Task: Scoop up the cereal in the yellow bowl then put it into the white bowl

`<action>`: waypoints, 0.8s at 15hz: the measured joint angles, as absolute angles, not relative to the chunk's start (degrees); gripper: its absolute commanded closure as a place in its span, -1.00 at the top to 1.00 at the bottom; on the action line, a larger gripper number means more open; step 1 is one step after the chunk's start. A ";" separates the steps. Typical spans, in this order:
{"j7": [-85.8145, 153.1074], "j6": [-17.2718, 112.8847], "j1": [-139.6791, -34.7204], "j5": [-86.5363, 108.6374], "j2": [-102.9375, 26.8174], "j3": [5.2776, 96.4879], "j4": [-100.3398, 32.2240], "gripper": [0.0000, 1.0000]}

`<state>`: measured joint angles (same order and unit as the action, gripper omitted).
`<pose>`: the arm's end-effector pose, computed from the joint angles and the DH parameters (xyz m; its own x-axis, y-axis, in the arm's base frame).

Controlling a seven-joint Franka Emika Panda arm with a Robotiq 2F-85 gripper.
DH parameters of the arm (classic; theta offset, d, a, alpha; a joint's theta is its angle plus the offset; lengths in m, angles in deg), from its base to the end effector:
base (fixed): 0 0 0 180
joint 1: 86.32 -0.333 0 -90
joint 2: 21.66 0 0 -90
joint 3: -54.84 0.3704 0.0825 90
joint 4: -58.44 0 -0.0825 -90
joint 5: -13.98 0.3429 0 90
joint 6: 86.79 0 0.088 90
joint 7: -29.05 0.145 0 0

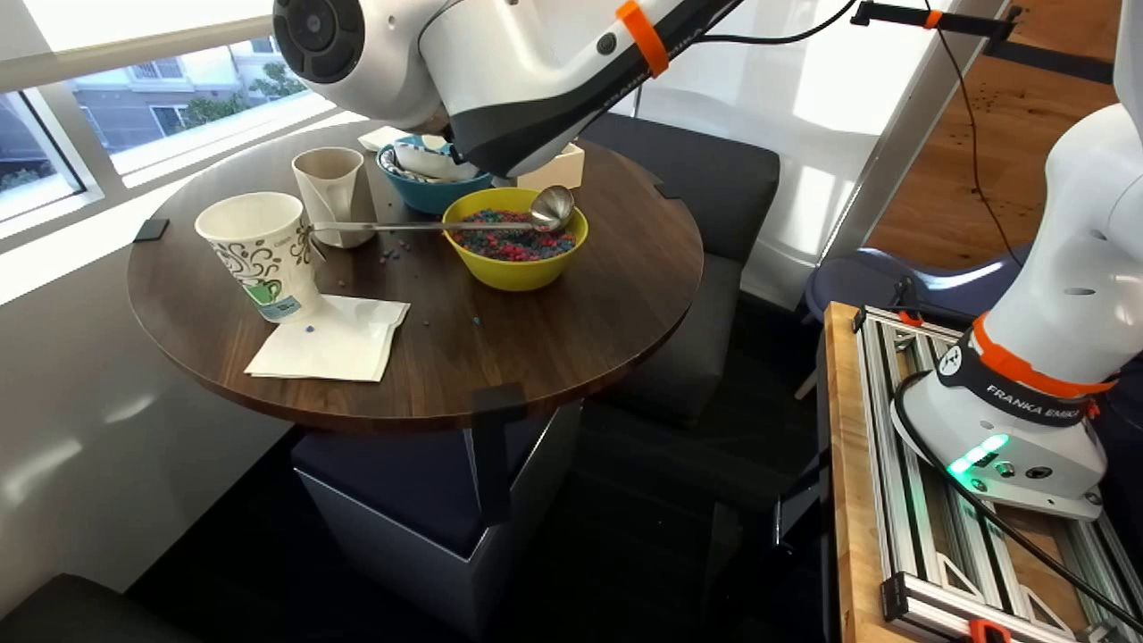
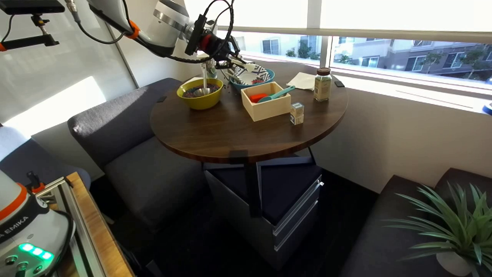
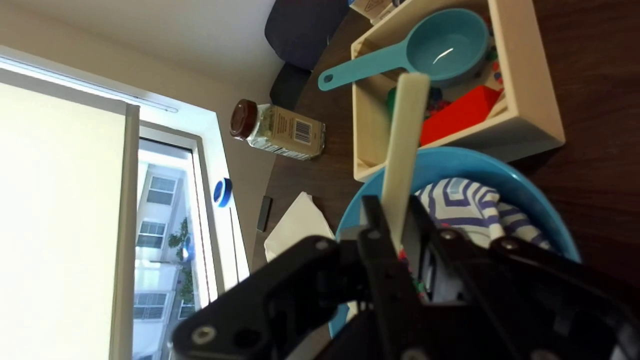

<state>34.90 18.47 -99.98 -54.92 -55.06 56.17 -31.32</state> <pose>0.6903 0.0688 0.3745 0.8230 0.4365 -0.3636 0.5064 -0.2736 0.8177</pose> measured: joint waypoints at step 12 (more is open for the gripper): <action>41.66 0.89 -97.10 -29.83 -44.42 58.14 -31.06 -0.93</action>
<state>41.66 0.89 -97.10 -29.83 -44.42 58.14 -31.06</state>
